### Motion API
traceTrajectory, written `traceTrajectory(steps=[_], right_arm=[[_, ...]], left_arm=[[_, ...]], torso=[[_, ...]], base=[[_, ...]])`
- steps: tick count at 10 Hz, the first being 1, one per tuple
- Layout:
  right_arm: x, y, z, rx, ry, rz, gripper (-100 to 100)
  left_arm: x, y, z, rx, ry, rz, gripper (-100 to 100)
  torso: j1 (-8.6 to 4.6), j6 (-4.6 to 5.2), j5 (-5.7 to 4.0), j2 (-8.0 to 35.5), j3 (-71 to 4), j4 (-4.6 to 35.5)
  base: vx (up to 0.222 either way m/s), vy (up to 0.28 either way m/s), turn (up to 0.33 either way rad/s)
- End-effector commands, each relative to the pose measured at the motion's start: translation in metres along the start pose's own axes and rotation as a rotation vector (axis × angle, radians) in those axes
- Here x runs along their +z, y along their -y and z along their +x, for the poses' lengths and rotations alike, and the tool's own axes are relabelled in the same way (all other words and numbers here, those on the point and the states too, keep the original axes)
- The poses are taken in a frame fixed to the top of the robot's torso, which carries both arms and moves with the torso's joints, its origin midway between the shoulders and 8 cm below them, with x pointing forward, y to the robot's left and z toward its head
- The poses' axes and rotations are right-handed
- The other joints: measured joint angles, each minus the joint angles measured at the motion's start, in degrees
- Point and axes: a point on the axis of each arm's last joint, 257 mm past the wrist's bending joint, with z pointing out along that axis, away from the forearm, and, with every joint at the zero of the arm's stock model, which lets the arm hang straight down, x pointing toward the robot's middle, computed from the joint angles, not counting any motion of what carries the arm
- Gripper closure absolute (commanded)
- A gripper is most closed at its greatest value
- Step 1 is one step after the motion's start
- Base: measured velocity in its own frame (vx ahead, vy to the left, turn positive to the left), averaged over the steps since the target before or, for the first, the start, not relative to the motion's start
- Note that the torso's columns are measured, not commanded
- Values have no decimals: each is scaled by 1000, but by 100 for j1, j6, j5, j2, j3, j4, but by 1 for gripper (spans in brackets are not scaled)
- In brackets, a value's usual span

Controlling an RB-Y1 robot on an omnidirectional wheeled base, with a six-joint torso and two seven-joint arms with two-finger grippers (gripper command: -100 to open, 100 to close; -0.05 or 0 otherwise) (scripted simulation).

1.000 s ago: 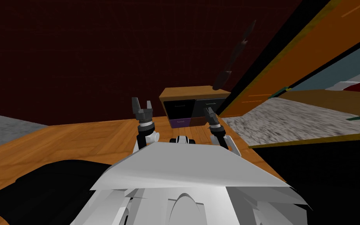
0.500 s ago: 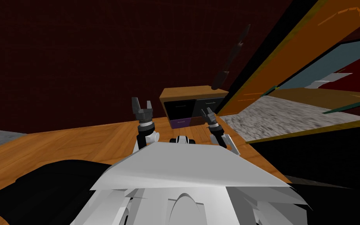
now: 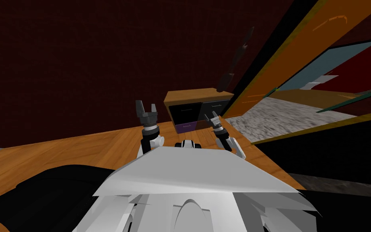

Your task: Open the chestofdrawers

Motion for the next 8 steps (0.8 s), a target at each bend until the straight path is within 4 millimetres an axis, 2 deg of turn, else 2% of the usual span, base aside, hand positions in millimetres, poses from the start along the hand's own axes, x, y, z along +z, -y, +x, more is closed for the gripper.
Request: traceTrajectory(steps=[1,2,3,5,8], right_arm=[[1,-2,12,-107,-31,-17,-100],[1,-2,12,-134,-30,-18,-100],[1,-4,23,-195,-55,-34,-100],[1,-4,23,-232,-55,-35,-100],[1,-8,45,-378,-99,-74,-100]], left_arm=[[0,0,0,0,0,0,0],[0,0,0,0,0,0,0],[0,0,0,0,0,0,0],[0,0,0,0,0,0,0],[0,0,0,0,0,0,0]], torso=[[-13,1,-4,10,7,3],[1,4,-2,10,7,3],[4,0,1,6,5,2],[7,0,2,-3,-2,-1],[-1,0,-1,4,3,1]], base=[[3,79,-159],[4,85,-104],[22,117,-129],[18,80,-49],[20,78,-127]])
